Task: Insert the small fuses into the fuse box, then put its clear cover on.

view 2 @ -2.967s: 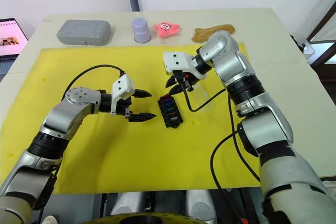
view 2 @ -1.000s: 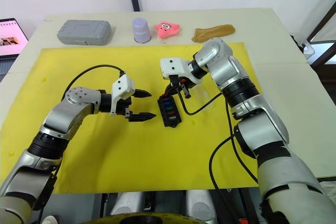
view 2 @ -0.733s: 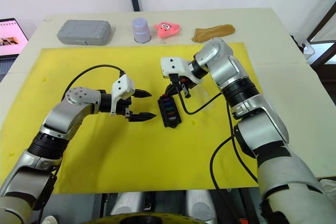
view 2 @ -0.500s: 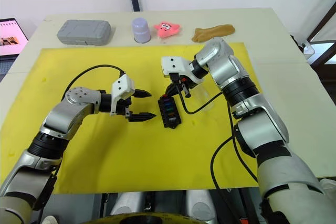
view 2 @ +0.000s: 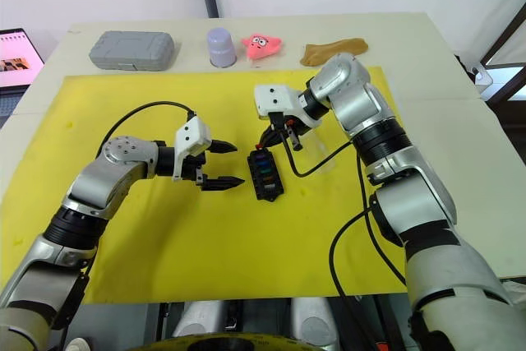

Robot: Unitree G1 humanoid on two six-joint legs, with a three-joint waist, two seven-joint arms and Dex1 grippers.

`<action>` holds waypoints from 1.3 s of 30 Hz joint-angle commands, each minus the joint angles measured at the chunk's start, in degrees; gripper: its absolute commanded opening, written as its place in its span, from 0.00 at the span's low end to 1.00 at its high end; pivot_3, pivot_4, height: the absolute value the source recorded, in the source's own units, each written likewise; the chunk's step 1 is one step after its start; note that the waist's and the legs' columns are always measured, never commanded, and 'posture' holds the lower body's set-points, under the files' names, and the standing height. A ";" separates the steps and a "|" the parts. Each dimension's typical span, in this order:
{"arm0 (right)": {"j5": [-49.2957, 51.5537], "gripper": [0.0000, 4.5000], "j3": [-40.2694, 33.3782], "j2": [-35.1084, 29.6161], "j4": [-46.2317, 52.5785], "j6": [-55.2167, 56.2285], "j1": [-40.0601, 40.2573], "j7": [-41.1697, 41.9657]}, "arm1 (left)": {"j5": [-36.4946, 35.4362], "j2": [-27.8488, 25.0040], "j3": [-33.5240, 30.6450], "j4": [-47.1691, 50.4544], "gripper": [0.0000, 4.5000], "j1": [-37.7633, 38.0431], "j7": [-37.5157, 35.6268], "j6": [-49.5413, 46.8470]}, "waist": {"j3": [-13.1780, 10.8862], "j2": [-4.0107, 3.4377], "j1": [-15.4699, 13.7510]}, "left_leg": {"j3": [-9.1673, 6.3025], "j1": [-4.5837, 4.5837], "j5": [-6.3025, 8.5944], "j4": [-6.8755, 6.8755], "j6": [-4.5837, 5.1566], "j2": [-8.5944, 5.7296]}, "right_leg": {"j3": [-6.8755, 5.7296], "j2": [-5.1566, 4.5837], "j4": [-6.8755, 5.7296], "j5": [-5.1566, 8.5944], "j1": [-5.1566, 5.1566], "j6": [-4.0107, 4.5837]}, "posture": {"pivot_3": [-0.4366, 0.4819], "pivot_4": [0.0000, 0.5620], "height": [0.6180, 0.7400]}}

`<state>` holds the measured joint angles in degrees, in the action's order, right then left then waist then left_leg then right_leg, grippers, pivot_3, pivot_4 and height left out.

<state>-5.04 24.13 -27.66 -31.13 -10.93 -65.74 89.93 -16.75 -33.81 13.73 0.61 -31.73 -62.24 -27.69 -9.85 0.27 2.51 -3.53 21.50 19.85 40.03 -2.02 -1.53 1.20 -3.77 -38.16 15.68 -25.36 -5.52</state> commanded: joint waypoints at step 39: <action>-0.65 0.01 0.11 2.13 -4.94 -0.64 -2.78 -0.56 | -0.37 -0.64 -1.73 1.67 1.00 0.08 0.06 1.09 | 0.00 0.00 0.00 | 0.00 0.00 0.00 0.00 0.00 -0.01 | 0.00 -0.01 0.00 0.00 0.00 0.00 | 0.48 0.27 1.00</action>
<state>-5.54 24.94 -25.73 -36.36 -12.02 -65.96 89.51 -16.74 -33.81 13.74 0.50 -31.56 -62.03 -27.00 -9.85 0.27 2.52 -3.53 21.50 19.85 40.03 -2.02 -1.53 1.21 -3.78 -38.16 15.68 -25.36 -5.52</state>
